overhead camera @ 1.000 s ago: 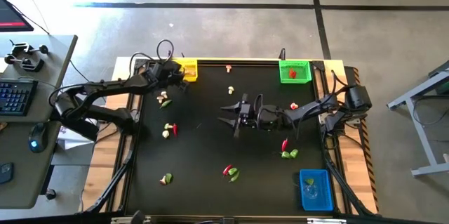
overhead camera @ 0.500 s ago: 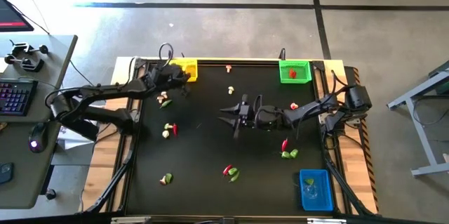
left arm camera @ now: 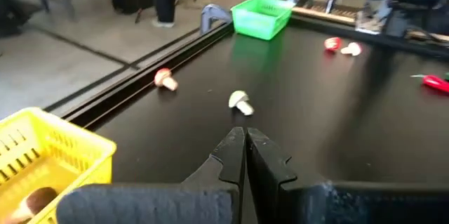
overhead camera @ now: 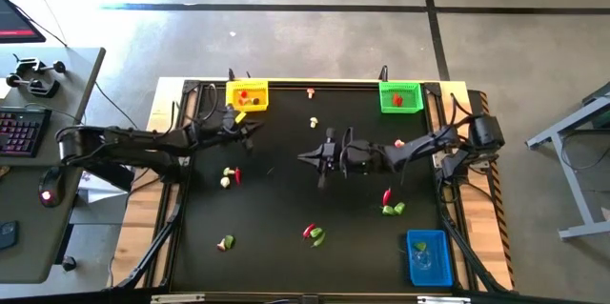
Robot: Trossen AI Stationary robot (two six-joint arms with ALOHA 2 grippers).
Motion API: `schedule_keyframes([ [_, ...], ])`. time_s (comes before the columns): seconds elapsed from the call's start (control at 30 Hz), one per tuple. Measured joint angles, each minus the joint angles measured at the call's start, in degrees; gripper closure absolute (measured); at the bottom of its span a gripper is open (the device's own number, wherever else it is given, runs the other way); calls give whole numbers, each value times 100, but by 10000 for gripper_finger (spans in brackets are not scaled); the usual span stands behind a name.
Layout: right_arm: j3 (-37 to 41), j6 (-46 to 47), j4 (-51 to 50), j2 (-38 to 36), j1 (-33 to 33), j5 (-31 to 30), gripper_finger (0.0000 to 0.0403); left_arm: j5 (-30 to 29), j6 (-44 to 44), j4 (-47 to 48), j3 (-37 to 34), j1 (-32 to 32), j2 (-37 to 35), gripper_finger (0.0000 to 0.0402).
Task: Sort produce into baskets
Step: Put the green chili pepper into the green bin
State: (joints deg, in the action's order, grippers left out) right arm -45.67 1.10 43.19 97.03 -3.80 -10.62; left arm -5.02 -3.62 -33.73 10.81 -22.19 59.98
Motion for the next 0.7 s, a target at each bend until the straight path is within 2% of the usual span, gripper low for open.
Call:
schedule_keyframes([
  [0.2,0,-264,-349,5,118,582,402,0,337,-35,-329,406,-374,399],
  [0.4,0,-240,-554,157,265,980,403,255,481,-805,-816,776,-782,399],
  [0.47,0,-212,-575,160,280,1012,403,395,454,-1018,-937,858,-917,399],
  [0.6,0,-233,-634,22,277,1020,403,798,374,-842,-1018,1062,-1204,399],
  [0.7,-2,-245,-872,-200,213,737,403,953,447,-903,-1018,1288,-1357,399],
])
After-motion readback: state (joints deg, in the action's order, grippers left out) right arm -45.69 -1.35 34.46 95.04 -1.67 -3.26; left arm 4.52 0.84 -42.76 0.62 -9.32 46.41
